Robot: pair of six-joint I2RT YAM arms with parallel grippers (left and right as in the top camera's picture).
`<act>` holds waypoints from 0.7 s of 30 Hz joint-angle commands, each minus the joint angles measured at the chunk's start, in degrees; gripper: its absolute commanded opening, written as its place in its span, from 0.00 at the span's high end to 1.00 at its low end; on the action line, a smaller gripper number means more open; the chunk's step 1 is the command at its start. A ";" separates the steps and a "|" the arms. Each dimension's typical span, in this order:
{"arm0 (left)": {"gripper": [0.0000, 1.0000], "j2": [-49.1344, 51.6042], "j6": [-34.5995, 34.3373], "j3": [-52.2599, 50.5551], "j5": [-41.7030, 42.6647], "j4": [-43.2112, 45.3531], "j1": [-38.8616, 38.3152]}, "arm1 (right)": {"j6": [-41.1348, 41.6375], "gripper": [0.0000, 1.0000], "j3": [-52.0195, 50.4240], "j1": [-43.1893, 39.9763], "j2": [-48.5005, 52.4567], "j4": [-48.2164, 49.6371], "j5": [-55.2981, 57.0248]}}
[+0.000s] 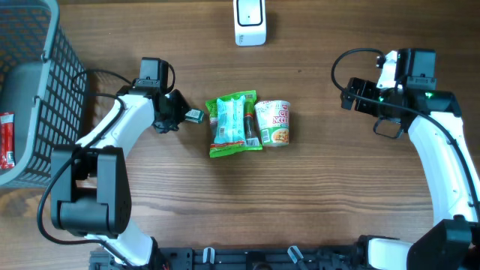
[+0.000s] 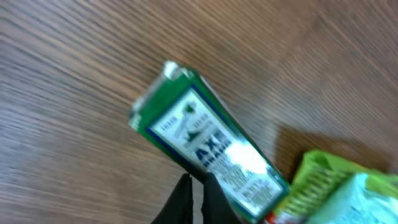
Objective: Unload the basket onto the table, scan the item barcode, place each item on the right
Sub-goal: 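Adjust and set down the AXE box left of the bag, open gripper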
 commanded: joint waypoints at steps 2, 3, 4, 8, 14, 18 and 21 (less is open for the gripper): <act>0.96 0.48 -0.33 -1.60 -3.76 0.79 -0.13 | -0.98 0.00 0.55 -0.13 0.11 0.15 0.76; 0.96 0.48 -0.39 -1.73 -3.50 0.87 -0.13 | -1.01 0.00 0.55 -0.13 0.11 0.15 0.76; 0.96 0.44 -0.37 -1.66 -2.38 0.96 -0.13 | -1.01 0.00 0.55 -0.13 0.11 0.15 0.76; 0.96 -0.92 -0.39 -1.66 2.80 3.32 0.96 | -1.01 0.00 0.55 -0.13 0.11 0.15 0.76; 0.96 -1.07 -0.55 -1.97 2.23 3.85 1.49 | -1.01 0.00 0.55 -0.13 0.11 0.15 0.76; 0.96 -0.74 -0.57 -2.12 2.23 4.35 1.33 | -1.01 0.00 0.55 -0.13 0.11 0.15 0.76; 0.96 -0.74 -0.57 -2.12 2.23 5.14 1.33 | -1.01 0.00 0.55 -0.13 0.11 0.15 0.76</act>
